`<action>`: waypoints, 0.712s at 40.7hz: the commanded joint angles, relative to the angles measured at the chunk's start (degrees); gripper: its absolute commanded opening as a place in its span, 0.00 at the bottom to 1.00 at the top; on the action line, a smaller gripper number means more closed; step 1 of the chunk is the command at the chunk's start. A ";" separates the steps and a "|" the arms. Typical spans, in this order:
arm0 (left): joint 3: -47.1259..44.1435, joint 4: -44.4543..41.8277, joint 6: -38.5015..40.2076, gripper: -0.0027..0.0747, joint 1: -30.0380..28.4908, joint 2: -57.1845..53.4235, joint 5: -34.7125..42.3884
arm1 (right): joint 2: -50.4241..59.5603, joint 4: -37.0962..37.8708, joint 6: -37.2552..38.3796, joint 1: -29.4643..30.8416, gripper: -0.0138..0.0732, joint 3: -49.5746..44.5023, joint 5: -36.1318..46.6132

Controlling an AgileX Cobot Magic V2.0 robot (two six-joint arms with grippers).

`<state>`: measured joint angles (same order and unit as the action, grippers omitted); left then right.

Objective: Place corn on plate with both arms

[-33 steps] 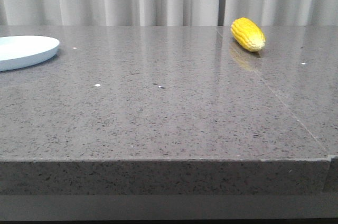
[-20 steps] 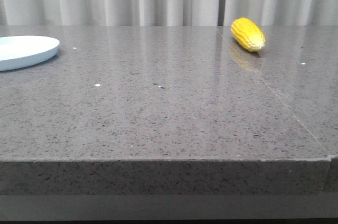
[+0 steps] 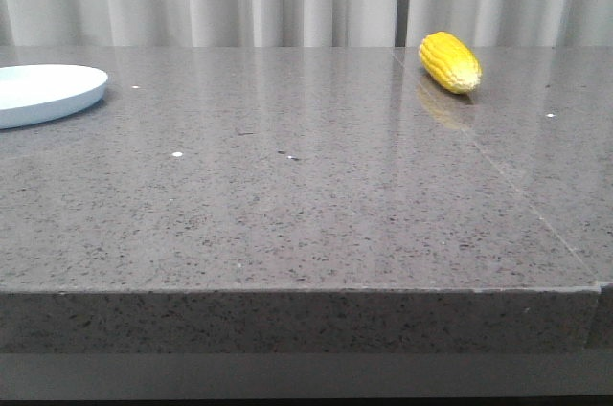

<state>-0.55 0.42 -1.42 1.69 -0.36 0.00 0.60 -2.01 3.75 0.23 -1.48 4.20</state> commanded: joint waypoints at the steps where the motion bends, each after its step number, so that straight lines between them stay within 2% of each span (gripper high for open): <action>1: 0.59 0.11 0.50 0.01 -0.13 -0.88 6.58 | 0.98 0.04 -0.12 0.31 0.08 3.44 4.46; 11: 14.29 0.11 0.50 0.01 -0.13 0.50 1.35 | -1.27 0.04 -0.12 0.31 0.08 19.20 -8.55; 21: 31.41 0.11 0.50 0.01 -0.13 9.66 -13.25 | -11.91 0.04 -0.35 0.31 0.08 36.41 -22.97; 29: 39.39 0.11 0.50 0.01 -0.13 17.93 -23.47 | -20.84 0.04 -0.77 0.31 0.08 42.22 -31.54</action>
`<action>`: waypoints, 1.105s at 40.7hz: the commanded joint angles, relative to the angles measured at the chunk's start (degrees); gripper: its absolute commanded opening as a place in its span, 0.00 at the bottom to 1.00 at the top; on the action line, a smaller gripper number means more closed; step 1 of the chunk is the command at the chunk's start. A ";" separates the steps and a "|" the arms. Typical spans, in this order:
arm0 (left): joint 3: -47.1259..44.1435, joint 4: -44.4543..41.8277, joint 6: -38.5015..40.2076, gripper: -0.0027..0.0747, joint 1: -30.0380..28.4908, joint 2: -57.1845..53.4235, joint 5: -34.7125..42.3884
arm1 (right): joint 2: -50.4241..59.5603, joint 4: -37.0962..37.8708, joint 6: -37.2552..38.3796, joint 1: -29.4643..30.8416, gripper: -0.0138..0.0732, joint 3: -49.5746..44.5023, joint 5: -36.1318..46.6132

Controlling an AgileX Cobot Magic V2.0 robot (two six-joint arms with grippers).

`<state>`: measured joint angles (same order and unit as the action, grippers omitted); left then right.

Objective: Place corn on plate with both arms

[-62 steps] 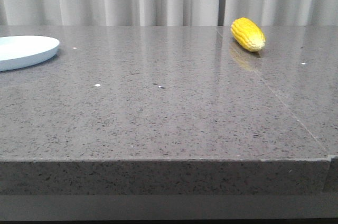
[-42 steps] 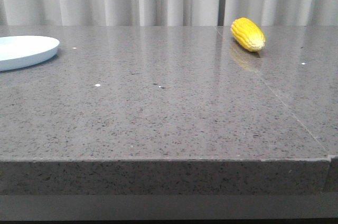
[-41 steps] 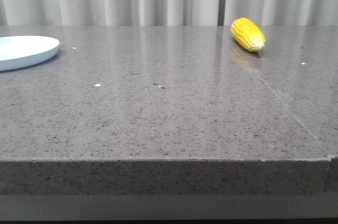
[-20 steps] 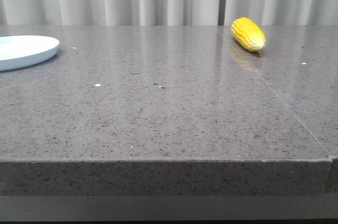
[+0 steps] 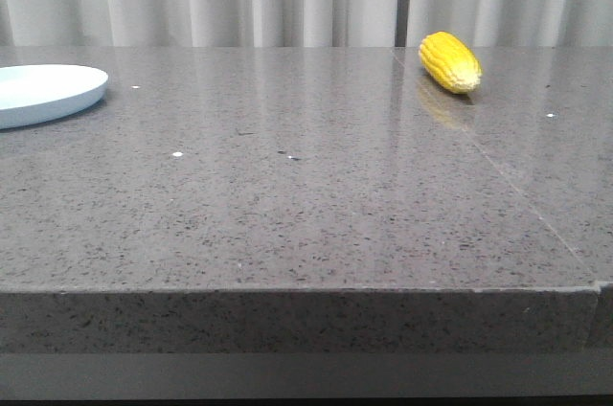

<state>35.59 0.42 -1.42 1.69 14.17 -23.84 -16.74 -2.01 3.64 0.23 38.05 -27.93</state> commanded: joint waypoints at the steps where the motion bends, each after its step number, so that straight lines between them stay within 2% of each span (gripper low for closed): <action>1: 3.24 0.11 0.50 0.01 -0.13 4.23 0.49 | -4.51 0.04 -0.65 0.31 0.08 2.68 0.37; 22: 2.48 0.11 0.50 0.01 -0.13 13.80 0.26 | -16.69 0.04 -0.68 0.31 0.09 2.50 -2.85; 24: 2.48 0.11 0.50 0.01 -0.13 14.24 0.13 | -16.95 0.04 -0.73 0.31 0.10 2.50 -2.85; 27: 2.48 1.19 0.50 0.02 -0.13 15.07 -0.41 | -17.08 0.04 -0.75 0.31 0.21 2.50 -2.99; 30: 2.48 1.61 0.50 0.12 -0.13 15.86 -1.25 | -17.08 0.04 -0.81 0.31 0.39 2.50 -3.41; 32: 2.48 1.61 0.50 0.23 -0.13 16.44 -1.61 | -17.08 0.04 -0.86 0.31 0.53 2.50 -3.43; 35: 2.48 1.61 0.50 0.45 -0.13 16.95 -1.84 | -17.08 0.04 -0.88 0.31 0.73 2.50 -3.48; 37: 2.48 1.61 0.50 0.58 -0.13 17.23 -1.84 | -17.08 0.04 -0.88 0.31 0.80 2.50 -3.61; 40: 2.48 1.61 0.50 0.72 -0.13 17.74 -2.09 | -17.08 0.04 -0.88 0.31 0.84 2.50 -3.66; 45: 2.86 1.11 0.50 0.74 -0.13 19.55 -2.81 | -17.08 -0.01 -0.88 0.31 0.84 2.50 -3.05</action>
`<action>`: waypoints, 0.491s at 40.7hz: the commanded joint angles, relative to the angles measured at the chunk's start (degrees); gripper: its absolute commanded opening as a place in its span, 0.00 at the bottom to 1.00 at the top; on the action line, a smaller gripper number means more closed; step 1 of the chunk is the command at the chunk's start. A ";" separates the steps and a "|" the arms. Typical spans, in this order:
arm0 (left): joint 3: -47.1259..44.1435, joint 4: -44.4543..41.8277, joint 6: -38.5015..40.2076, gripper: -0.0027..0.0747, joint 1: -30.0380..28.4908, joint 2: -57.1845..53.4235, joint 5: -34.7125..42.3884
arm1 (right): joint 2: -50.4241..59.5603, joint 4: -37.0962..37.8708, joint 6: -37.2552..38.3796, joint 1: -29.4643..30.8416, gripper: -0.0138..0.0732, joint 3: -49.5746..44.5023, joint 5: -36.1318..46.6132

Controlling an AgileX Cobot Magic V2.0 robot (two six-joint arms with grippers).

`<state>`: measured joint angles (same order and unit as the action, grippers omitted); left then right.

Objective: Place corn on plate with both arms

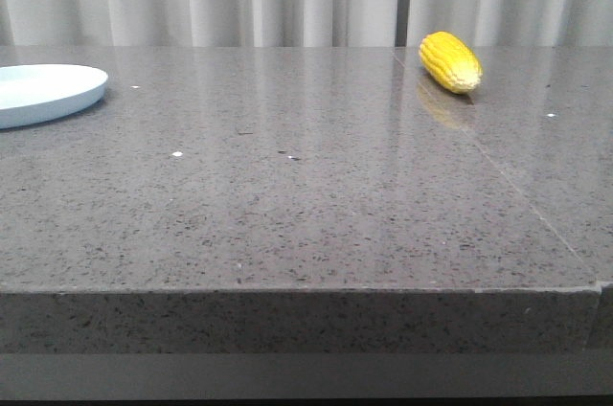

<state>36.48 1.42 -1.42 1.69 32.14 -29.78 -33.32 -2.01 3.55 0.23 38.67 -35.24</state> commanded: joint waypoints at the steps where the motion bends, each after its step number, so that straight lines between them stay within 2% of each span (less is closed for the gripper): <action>1: 2.42 -0.12 0.50 0.74 -0.13 2.32 2.36 | -0.49 -0.05 -0.80 0.31 0.84 1.88 4.26; 11: 10.57 -2.95 0.50 0.74 -0.13 12.45 -8.19 | -0.49 -0.05 -0.80 0.31 0.84 1.88 4.26; 20: 16.82 -2.95 0.50 0.74 -0.13 21.81 -8.77 | -0.49 -0.05 -0.80 0.31 0.84 1.88 4.26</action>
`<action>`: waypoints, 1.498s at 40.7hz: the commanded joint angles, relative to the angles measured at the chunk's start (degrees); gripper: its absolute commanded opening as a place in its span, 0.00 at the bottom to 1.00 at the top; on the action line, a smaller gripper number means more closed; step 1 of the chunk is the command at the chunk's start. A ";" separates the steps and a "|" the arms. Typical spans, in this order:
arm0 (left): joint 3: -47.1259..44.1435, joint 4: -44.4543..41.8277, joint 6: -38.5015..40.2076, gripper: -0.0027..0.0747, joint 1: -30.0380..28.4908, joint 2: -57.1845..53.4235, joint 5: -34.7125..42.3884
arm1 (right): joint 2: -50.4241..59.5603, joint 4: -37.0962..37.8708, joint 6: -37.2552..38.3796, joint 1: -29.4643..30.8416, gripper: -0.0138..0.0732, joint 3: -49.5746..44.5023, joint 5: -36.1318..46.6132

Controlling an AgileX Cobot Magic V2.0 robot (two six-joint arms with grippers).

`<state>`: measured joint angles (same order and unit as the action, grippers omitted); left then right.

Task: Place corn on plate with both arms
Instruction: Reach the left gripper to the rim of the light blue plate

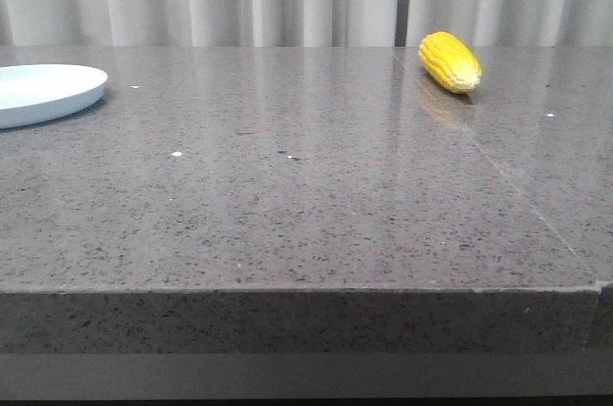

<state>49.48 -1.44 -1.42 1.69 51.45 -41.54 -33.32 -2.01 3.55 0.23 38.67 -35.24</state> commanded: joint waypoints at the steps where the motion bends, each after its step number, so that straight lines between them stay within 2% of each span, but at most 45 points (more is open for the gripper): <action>1: 4.66 -0.39 0.50 0.74 -0.13 3.37 2.59 | -0.49 -0.05 -0.80 0.31 0.84 1.88 4.26; 7: 10.31 -2.00 0.50 0.74 -1.10 9.75 -2.07 | -0.49 -0.05 -0.80 0.31 0.84 1.88 4.26; 14: 15.45 -0.40 -0.67 0.74 -6.98 16.97 -2.58 | -0.49 -0.05 -0.80 0.31 0.84 1.88 4.26; 24: 21.56 15.27 -13.05 0.74 -14.90 27.36 -2.57 | -0.49 -0.05 -0.80 0.31 0.84 1.88 4.26; 28: 23.95 18.07 -15.07 0.74 -16.76 31.86 -2.48 | -0.49 -0.05 -0.80 0.31 0.84 1.88 4.26; 39: 30.28 21.85 -17.27 0.74 -17.35 42.66 -2.60 | -0.49 -0.05 -0.80 0.31 0.84 1.88 4.26; 52: 36.18 24.87 -18.46 0.74 -17.35 50.18 -2.60 | -0.49 -0.05 -0.80 0.31 0.84 1.88 4.26; 54: 36.51 25.02 -18.58 0.72 -17.35 50.74 -2.46 | -0.49 -0.05 -0.80 0.31 0.84 1.88 4.26; 57: 37.20 25.16 -18.58 0.65 -17.35 51.82 -2.58 | -0.49 -0.05 -0.80 0.31 0.84 1.88 4.26; 61: 37.27 25.16 -18.58 0.50 -17.35 52.40 -2.58 | -0.49 -0.05 -0.80 0.31 0.84 1.88 4.26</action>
<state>84.76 21.81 -19.77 -15.58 106.24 -46.08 -33.32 -2.10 3.55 0.23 38.67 -35.24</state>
